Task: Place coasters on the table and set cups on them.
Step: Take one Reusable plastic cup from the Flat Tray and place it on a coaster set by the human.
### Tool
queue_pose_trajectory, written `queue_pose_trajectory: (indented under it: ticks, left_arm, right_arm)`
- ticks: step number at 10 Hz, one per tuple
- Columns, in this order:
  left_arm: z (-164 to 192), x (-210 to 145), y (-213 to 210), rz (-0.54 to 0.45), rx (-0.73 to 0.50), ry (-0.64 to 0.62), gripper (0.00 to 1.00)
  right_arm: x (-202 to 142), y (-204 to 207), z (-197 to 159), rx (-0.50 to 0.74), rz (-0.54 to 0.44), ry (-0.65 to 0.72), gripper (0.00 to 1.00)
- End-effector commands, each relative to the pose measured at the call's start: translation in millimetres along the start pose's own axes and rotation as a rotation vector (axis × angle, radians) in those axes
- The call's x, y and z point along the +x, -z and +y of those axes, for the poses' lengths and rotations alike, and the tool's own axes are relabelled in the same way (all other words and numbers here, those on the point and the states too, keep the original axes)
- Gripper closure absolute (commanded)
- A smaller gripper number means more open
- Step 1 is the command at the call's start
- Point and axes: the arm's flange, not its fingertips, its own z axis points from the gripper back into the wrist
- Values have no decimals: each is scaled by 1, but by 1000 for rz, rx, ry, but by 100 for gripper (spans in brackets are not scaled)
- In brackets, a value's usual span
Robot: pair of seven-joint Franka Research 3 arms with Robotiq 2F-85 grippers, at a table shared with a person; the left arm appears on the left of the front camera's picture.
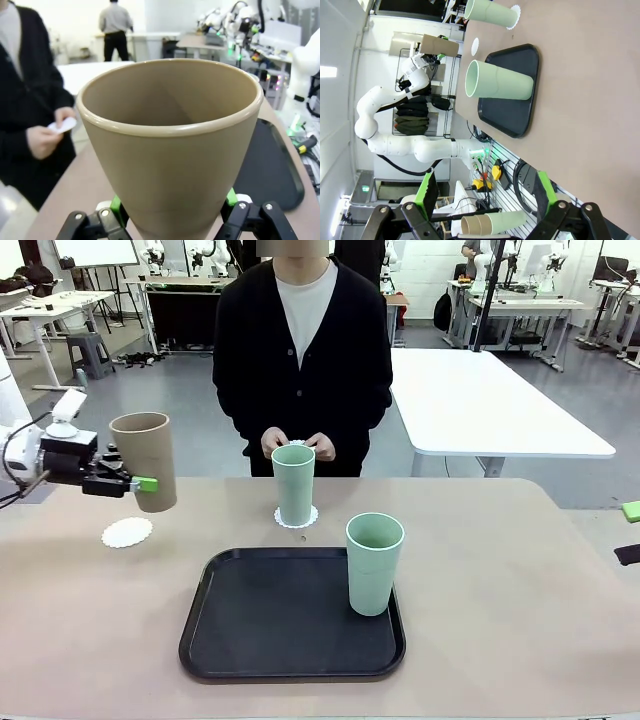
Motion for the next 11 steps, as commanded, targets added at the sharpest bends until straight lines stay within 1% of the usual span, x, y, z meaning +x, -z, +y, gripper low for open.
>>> queue_pose_trajectory:
  ticks: [1, 5, 7, 10, 11]
  left_arm:
    - [5, -2, -11, -33, -3, 22, 17]
    - [1, -12, -51, -15, 74, 50, 17]
    - [-4, -14, -64, -16, 97, 50, 17]
    - [-10, -10, -74, -15, 117, 54, 17]
    - [-16, -7, -70, -12, 111, 48, 17]
  right_arm:
    - [0, 0, 0, 13, -7, -9, 0]
    - [0, 0, 0, 13, -7, -9, 0]
    - [0, 0, 0, 13, -7, -9, 0]
    - [0, 0, 0, 13, -7, -9, 0]
    - [0, 0, 0, 13, -7, -9, 0]
